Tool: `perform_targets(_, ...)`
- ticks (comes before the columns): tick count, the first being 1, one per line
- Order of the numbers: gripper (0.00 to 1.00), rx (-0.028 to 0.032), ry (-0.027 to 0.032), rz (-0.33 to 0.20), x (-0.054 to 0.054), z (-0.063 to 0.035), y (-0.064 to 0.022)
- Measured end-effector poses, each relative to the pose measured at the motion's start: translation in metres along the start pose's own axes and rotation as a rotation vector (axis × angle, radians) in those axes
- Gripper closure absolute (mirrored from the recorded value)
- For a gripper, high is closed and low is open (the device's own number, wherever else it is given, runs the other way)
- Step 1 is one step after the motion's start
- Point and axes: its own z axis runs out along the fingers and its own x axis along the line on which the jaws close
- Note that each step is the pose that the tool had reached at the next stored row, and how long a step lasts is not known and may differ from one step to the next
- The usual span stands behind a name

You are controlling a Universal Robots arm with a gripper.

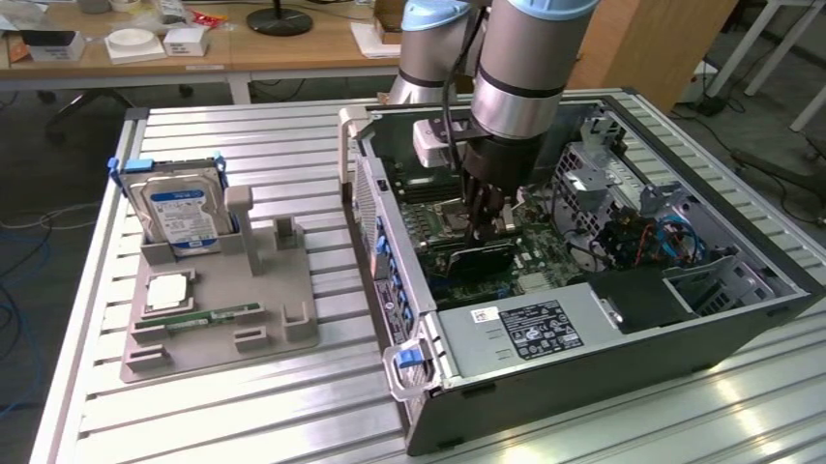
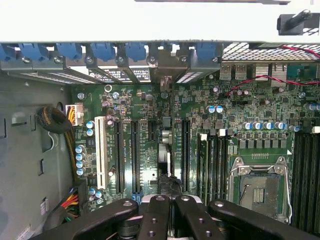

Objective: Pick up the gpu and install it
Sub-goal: 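Press down on the gpu until it lock into place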

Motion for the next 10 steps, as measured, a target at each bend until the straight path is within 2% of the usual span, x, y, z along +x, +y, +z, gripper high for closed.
perform_targets(5,0.9,-0.0001,0.0001,0.0,0.0,0.0,-0.0024)
perform_targets(10,0.9,-0.0001,-0.0016,0.0,-0.001,0.0015,-0.0179)
